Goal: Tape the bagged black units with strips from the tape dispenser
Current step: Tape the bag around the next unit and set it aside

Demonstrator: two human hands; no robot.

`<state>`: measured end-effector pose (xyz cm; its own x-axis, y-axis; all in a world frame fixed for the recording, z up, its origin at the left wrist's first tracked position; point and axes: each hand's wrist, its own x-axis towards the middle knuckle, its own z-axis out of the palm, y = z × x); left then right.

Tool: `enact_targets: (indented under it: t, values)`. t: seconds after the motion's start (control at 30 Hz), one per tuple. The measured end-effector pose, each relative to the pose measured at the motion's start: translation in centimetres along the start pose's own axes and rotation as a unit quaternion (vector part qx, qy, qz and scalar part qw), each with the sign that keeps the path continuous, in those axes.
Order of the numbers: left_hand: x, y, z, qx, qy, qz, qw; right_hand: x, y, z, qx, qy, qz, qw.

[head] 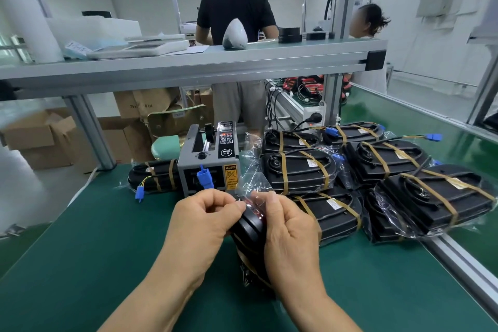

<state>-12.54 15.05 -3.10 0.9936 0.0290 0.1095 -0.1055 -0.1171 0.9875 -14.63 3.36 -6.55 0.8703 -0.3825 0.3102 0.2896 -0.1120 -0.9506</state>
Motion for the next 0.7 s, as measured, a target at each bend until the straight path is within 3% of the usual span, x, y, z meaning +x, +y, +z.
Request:
enact_targets:
  t: [0.33,0.7]
  values:
    - [-0.26,0.34,0.04,0.031,0.013,0.001,0.999,-0.24,-0.17,0.18,0.012,-0.009,-0.007,1.000]
    - [-0.54,-0.09,-0.07,-0.013,0.015,-0.034,0.999,-0.51,-0.28,0.34,0.017,-0.013,0.000,1.000]
